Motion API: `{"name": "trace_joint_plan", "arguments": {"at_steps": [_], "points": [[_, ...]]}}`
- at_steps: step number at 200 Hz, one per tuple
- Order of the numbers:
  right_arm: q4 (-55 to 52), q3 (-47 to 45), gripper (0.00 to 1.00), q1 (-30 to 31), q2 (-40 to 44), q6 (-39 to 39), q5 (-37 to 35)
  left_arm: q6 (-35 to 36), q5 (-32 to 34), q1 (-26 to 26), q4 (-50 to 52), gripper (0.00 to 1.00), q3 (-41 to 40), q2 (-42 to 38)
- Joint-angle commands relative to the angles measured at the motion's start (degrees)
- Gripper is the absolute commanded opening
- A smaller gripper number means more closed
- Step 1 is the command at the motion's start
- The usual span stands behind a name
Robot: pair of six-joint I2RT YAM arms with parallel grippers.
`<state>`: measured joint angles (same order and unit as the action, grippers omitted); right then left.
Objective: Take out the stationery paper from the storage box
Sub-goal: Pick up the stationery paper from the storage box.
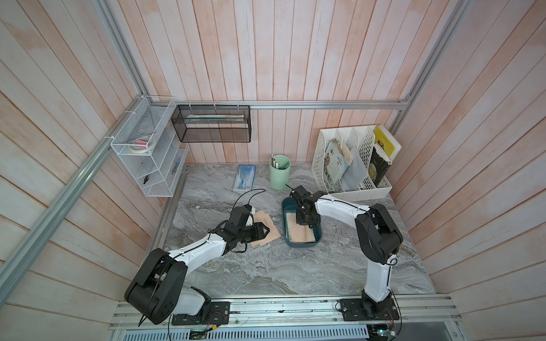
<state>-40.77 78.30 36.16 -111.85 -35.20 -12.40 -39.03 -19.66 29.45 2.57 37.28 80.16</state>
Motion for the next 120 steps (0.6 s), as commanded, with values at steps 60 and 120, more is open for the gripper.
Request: {"name": "trace_joint_plan", "arguments": {"at_steps": [60,120], "points": [[-3.08,1.77,0.1,0.45,0.98,0.57,-2.32,-0.04,-0.81,-0.21,-0.26,0.54,1.08,0.84],[-2.73,1.63,0.0,0.55,1.59,1.19,-1.83,-0.26,-0.88,-0.16,-0.04,0.54,1.04,0.9]]}}
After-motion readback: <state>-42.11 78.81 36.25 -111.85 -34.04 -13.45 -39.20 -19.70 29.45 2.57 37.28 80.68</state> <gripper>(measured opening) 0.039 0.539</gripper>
